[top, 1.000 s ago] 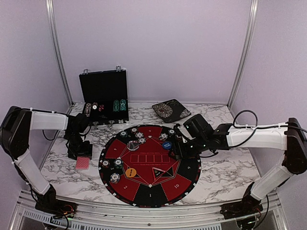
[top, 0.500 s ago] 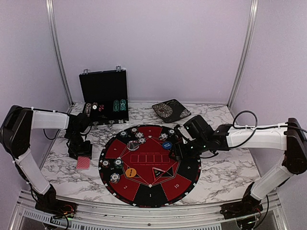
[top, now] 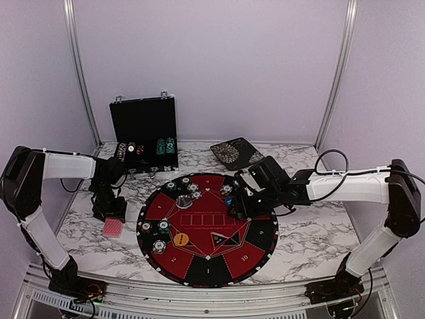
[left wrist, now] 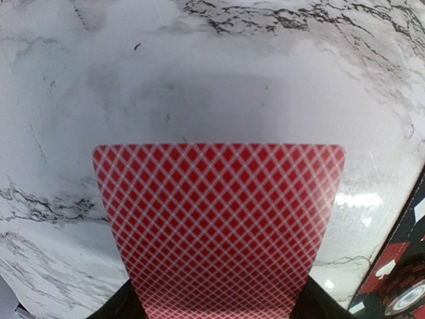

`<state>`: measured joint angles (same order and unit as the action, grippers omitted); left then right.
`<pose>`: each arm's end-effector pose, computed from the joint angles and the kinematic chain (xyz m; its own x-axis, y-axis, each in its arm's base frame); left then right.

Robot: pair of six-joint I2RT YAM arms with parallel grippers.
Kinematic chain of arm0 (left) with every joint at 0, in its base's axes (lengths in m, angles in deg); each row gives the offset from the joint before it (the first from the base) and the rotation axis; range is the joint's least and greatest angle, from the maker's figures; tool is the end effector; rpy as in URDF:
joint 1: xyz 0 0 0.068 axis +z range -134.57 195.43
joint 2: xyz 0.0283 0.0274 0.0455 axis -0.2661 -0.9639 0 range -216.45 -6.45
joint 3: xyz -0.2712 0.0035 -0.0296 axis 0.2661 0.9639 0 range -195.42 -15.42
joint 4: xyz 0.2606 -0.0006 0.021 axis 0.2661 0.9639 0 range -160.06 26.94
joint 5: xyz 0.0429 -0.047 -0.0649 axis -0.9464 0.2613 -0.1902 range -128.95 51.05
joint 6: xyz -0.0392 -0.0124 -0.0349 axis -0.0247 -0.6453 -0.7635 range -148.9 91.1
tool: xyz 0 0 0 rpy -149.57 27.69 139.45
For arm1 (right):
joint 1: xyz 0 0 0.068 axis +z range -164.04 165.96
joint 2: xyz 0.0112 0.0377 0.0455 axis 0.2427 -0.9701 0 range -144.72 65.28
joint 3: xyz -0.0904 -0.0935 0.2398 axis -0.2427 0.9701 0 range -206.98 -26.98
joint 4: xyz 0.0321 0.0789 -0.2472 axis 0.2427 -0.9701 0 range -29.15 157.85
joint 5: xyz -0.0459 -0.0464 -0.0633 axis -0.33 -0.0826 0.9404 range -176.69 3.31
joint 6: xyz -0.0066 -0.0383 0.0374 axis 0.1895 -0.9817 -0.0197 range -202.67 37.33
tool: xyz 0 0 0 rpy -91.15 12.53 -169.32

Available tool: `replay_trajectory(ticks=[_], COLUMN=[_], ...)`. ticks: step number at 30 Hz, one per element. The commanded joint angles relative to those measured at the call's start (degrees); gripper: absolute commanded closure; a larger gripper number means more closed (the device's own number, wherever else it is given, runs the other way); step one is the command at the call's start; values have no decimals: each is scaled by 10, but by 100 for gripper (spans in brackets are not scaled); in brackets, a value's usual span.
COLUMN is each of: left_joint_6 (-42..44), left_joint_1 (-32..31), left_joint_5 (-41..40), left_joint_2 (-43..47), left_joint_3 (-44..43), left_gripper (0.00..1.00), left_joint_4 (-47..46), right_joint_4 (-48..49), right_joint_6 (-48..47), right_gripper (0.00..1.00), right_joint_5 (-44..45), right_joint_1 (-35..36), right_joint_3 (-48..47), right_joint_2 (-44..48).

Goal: Distribute texas hold em gaming equipment
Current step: Pick up the poker card from the player card area.

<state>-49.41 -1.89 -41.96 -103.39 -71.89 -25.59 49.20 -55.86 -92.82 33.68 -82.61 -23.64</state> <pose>0.2745 -0.0836 0.1530 -0.9933 -0.0567 -0.1008 -0.0589 0.9981 0.0180 0.2127 0.2395 0.2070 -0.8246 -0.2402 -0.5122 -0.4572 0.8163 0.3531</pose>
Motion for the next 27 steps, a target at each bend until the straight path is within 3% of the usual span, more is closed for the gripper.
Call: replay_trajectory(ticks=[1,12,20,27], left_joint_6=[27,51,54,56], left_joint_1=[-3,-37,-117,-167], left_joint_5=[-9,19,46,63], left_joint_2=[10,14,-19,-55], left_joint_3=[-30,-88,-193,-263], left_gripper=[50,52,52,52], left_joint_4=[50,91,144,170], right_joint_4=[33,93,217,302], right_joint_6=[5,42,126,182], right_gripper=[32,32,33,36], right_joint_5=[-33,-120,-233,-276], right_joint_1=[-1,-32,-45,-48], right_joint_3=[-39,-67,-52,-50], right_joint_2=[-18,-48,-87,-129])
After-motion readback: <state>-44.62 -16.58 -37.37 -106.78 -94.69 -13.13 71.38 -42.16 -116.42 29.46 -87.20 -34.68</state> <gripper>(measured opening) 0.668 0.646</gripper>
